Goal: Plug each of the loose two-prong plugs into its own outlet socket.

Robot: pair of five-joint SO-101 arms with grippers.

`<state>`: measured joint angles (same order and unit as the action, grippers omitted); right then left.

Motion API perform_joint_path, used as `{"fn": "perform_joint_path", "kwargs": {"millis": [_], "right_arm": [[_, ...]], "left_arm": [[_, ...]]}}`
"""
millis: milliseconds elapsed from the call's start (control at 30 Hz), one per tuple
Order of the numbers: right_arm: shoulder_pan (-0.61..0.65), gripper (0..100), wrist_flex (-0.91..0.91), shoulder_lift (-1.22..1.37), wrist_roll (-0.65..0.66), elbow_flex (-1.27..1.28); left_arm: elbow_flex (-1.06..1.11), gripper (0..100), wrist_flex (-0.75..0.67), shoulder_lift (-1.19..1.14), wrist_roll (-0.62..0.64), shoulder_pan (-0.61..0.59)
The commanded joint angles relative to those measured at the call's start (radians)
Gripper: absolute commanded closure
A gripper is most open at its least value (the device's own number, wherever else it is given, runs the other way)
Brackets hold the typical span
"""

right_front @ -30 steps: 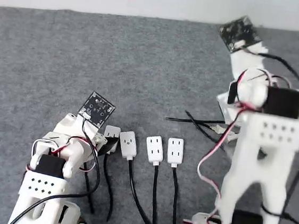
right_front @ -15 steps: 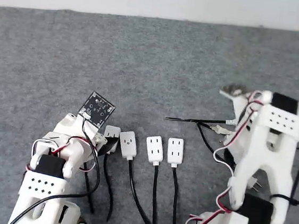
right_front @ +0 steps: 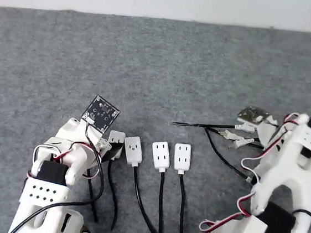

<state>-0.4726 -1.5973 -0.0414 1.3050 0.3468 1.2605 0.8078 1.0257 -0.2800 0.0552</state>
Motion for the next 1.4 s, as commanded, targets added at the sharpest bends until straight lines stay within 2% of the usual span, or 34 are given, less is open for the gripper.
{"fn": "perform_joint_path", "kwargs": {"millis": [0,100,600,1067,1133,1200,1233,1300,1367], "right_arm": [[0.01,79.8,0.022,-0.008,0.032,0.041],[0.01,79.4,0.059,-0.008,0.066,0.069],[-0.03,79.4,0.401,-0.007,0.071,0.213],[-0.058,79.5,0.423,0.202,0.072,0.206],[-0.058,83.5,0.423,0.205,0.072,0.206],[-0.054,96.8,0.424,0.209,0.072,0.206],[-0.053,99.8,0.429,0.211,0.071,0.206],[-0.054,96.3,0.443,0.211,0.071,0.21],[-0.056,99.2,0.458,0.213,0.068,0.21]], "left_arm": [[-0.008,66,-0.028,0.0,0.0,0.008],[-0.008,66,-0.028,0.0,0.0,0.008],[-0.008,66,-0.028,0.0,0.0,0.008],[0.004,66,-0.049,-0.002,0.0,0.008],[0.018,66,-0.074,-0.002,0.0,0.008],[0.022,66,-0.08,-0.002,0.0,0.008],[0.022,66,-0.08,-0.002,0.0,0.008],[0.022,66,-0.08,-0.002,0.0,0.008],[0.022,66,-0.081,-0.002,0.0,0.008]]}}
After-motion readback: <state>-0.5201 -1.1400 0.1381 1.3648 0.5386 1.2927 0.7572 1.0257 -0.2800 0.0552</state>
